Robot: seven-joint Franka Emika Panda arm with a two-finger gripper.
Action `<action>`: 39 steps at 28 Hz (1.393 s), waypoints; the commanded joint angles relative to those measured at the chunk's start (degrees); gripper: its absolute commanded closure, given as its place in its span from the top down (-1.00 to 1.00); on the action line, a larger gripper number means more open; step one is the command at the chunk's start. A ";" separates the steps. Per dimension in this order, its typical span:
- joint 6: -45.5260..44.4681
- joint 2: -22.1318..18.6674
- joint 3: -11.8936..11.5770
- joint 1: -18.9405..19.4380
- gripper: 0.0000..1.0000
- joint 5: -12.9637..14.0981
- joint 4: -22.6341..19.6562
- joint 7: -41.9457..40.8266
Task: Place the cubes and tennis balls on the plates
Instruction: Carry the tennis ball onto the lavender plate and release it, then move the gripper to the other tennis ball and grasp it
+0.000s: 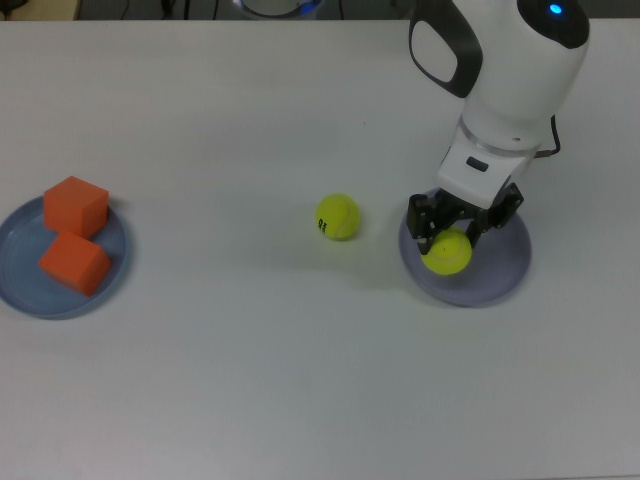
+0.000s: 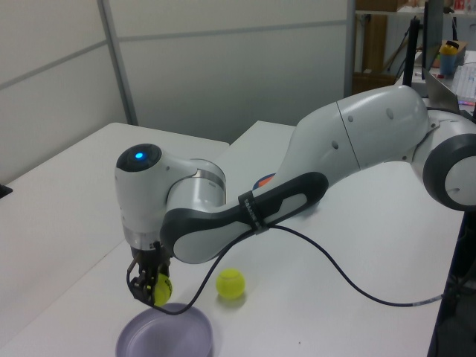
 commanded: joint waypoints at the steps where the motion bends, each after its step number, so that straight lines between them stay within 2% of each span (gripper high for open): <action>1: -0.73 -0.98 -0.26 0.05 1.00 -0.09 -1.91 3.43; 9: -1.34 -1.51 -0.26 -0.12 1.00 1.23 -1.12 3.08; 13: -1.95 -3.17 -0.61 -0.65 1.00 1.14 -1.47 2.99; 16: -8.78 -3.88 -0.70 -1.35 1.00 0.53 -1.56 2.56; 19: -22.06 -3.97 -0.78 -1.88 1.00 0.35 -1.47 -2.97; 23: -27.88 -3.36 -1.22 -3.37 1.00 0.35 -1.82 -5.62; 29: -27.45 -0.99 -3.33 -3.64 1.00 0.09 -3.05 -5.80; 34: -27.18 2.00 -3.60 -3.64 1.00 -2.02 -3.05 -5.45; 39: -24.03 3.06 -3.68 -3.64 1.00 -2.37 -3.14 -5.01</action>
